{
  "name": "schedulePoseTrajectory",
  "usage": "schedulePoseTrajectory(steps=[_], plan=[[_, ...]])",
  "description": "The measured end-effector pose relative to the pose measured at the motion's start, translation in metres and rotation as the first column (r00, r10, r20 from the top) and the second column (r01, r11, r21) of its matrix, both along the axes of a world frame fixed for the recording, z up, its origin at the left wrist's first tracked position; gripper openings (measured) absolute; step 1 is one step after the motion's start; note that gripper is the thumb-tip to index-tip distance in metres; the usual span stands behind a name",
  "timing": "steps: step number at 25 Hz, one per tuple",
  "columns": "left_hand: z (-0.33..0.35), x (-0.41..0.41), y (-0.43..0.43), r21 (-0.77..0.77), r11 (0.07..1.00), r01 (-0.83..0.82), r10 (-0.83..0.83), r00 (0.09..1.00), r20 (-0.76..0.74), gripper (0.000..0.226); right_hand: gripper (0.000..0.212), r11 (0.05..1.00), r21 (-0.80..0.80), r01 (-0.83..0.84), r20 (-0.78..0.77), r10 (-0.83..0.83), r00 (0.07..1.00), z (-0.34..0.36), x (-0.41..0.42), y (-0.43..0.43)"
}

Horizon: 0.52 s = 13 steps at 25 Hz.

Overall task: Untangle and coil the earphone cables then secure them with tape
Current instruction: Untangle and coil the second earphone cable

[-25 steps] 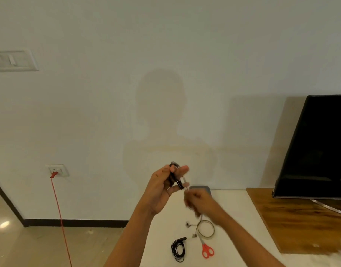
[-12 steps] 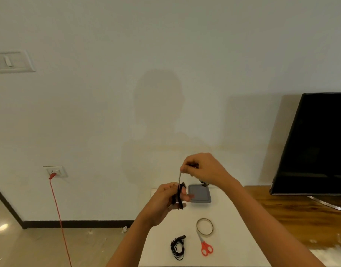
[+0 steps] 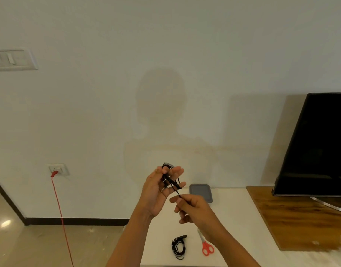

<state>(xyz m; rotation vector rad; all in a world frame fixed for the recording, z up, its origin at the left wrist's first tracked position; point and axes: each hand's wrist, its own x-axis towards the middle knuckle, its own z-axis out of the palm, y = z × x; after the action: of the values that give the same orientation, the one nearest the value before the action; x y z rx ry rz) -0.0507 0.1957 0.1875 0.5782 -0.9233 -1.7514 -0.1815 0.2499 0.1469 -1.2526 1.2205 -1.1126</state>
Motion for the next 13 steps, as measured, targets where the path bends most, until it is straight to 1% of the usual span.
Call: schedulePoseTrajectory(steps=[1,2,3,4,5,6,7,8,9,10,11,13], plan=[[-0.001,-0.001,-0.001,-0.029,1.000,-0.011,0.014,0.997,0.073,0.033,0.019,0.998,-0.035,0.050,-0.102,-0.053,0.993,0.002,0.001,0.002],[-0.002,-0.003,0.000,-0.063,0.998,-0.014,0.024,0.987,0.156,0.032,0.019,0.992,-0.091,0.085,-0.253,-0.106,0.962,0.005,0.001,0.002],[-0.004,-0.004,0.000,-0.096,0.995,-0.009,0.032,0.971,0.236,0.032,0.020,0.983,-0.160,0.086,-0.425,-0.147,0.893,0.007,0.000,0.002],[-0.006,-0.006,0.001,-0.124,0.992,0.002,0.036,0.952,0.303,0.032,0.019,0.969,-0.238,0.062,-0.576,-0.192,0.795,0.010,-0.001,0.001],[-0.007,-0.008,0.003,-0.145,0.989,0.018,0.036,0.933,0.357,0.032,0.017,0.945,-0.326,0.018,-0.679,-0.247,0.691,0.014,-0.002,-0.001],[-0.008,-0.008,0.003,-0.158,0.987,0.038,0.027,0.918,0.396,0.032,0.014,0.905,-0.423,-0.040,-0.722,-0.310,0.618,0.017,-0.004,-0.002],[-0.009,-0.008,0.004,-0.159,0.986,0.060,0.012,0.908,0.418,0.032,0.010,0.856,-0.503,-0.118,-0.732,-0.349,0.585,0.019,-0.007,-0.005],[-0.009,-0.007,0.004,-0.148,0.986,0.079,-0.008,0.903,0.429,0.032,0.005,0.820,-0.538,-0.196,-0.739,-0.347,0.577,0.021,-0.011,-0.009],[-0.008,-0.006,0.005,-0.129,0.988,0.088,-0.023,0.899,0.437,0.031,0.003,0.796,-0.548,-0.257,-0.741,-0.321,0.589,0.023,-0.014,-0.012],[-0.008,-0.005,0.004,-0.104,0.990,0.092,-0.037,0.896,0.442,0.031,0.002,0.789,-0.545,-0.284,-0.734,-0.285,0.616,0.024,-0.017,-0.015],[-0.008,-0.004,0.003,-0.076,0.992,0.098,-0.054,0.892,0.450,0.032,0.003,0.790,-0.547,-0.276,-0.706,-0.258,0.660,0.024,-0.020,-0.017],[-0.010,-0.003,0.000,-0.036,0.990,0.138,-0.106,0.879,0.465,0.036,0.005,0.814,-0.551,-0.183,-0.600,-0.234,0.765,0.021,-0.020,-0.018]])
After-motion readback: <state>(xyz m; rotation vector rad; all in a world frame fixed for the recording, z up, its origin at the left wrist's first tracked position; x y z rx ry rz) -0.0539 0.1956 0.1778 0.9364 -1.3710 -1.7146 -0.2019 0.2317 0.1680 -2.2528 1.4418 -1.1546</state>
